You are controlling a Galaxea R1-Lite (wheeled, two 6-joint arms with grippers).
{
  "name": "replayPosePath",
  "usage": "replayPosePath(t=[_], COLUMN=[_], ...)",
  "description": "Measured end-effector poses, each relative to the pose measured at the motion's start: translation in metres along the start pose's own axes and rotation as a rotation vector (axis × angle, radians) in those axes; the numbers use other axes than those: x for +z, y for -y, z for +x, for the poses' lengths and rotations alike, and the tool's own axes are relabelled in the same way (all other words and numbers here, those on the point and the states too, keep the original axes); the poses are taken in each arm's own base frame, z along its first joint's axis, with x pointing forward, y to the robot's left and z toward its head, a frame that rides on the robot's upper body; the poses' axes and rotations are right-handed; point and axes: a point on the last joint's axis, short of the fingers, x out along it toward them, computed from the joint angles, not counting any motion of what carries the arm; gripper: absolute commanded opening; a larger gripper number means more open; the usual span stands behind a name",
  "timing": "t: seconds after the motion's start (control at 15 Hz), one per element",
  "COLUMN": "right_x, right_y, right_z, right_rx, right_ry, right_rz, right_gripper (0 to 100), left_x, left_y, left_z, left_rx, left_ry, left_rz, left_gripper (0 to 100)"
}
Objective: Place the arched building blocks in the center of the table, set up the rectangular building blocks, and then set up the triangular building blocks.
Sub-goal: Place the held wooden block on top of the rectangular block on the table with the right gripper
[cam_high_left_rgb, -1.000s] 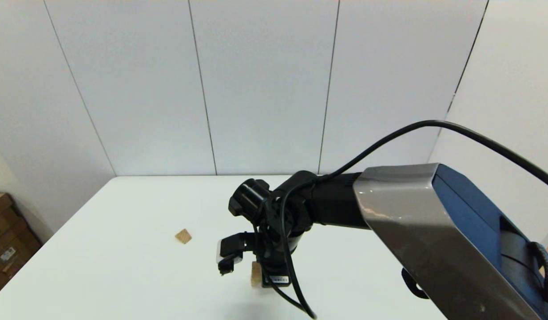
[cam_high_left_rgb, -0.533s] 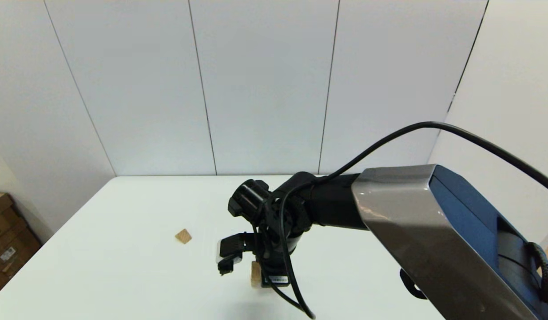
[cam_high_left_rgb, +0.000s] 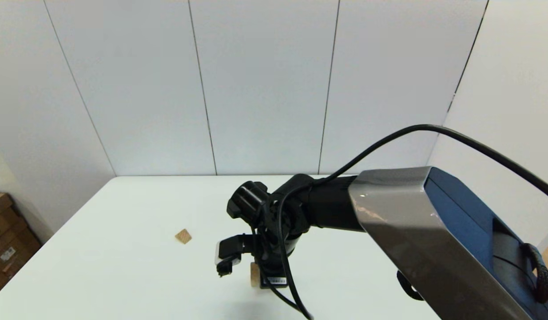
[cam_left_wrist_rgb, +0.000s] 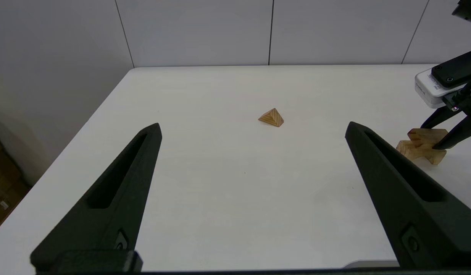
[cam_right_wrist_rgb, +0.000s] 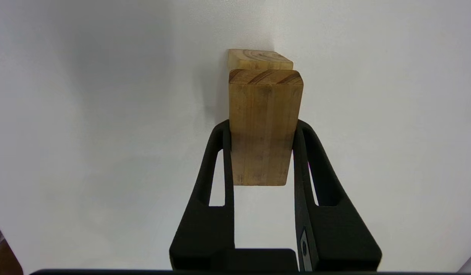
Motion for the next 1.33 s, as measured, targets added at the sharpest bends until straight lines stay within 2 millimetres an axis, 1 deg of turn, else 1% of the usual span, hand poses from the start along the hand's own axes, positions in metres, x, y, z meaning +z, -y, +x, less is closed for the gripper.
replayPosePath(t=[1.33], right_x=[0.0014], right_y=[-0.0009], right_z=[0.0015], right_rx=[0.0], right_ry=[0.001], right_rz=[-0.003], right_gripper=[0], left_x=[0.0], left_y=[0.0], left_z=[0.0], left_rx=[0.0], left_ry=[0.0], left_rz=[0.0], left_gripper=[100])
